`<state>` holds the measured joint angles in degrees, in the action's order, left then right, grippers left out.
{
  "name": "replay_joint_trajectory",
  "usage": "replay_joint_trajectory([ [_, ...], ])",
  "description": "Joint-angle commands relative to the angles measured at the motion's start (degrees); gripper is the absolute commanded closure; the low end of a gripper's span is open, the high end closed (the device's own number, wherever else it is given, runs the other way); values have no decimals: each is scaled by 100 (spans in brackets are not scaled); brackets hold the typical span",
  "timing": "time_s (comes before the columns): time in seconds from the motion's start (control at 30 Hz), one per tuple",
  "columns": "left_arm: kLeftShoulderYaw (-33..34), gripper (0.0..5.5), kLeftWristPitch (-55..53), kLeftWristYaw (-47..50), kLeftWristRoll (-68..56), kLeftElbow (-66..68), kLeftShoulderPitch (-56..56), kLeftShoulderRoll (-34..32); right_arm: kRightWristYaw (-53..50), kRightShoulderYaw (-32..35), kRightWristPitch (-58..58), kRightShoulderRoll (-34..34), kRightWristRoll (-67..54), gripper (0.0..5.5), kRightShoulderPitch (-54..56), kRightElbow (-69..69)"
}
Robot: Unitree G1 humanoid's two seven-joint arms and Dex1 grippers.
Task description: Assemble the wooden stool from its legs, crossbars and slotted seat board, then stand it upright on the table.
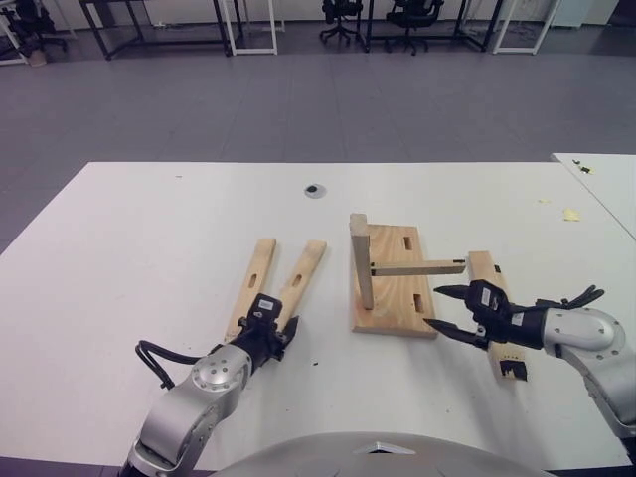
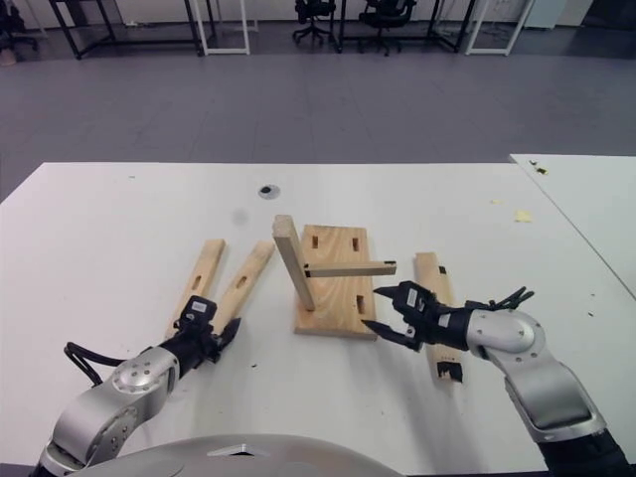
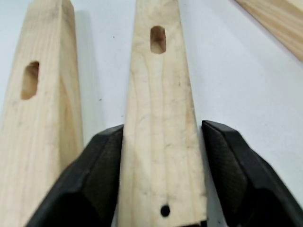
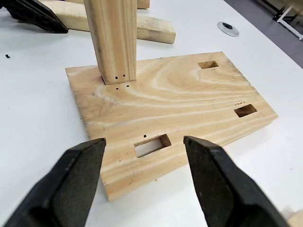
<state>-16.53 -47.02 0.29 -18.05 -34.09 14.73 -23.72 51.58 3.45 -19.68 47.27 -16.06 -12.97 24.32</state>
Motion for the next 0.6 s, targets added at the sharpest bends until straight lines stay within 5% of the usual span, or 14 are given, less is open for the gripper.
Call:
replay_joint_trajectory([
  [0.03,349,337,16,-106,85,43,-29,90,-228,911,-491,-94,-514,242,-481,241],
  [0.23,1651,342,398,-442,-532,-218,-1195,526,-1770,2044,-837,-411,-480,242,926,-1417],
  [0.33,2012,342,916,-1241,-728,190,-3151,111,-2552,2268,-1957,-1180,-2160,242,3025,-1302],
  [0.43,1717,342,1420,-1957,-631,766,-4625,39,-3528,2281,-2745,-2206,-4033,242,5054,-1531],
  [0.6,1096,342,1961,-2497,-447,1152,-5442,399,-5015,2208,-3081,-3222,-5953,242,6423,-1776],
])
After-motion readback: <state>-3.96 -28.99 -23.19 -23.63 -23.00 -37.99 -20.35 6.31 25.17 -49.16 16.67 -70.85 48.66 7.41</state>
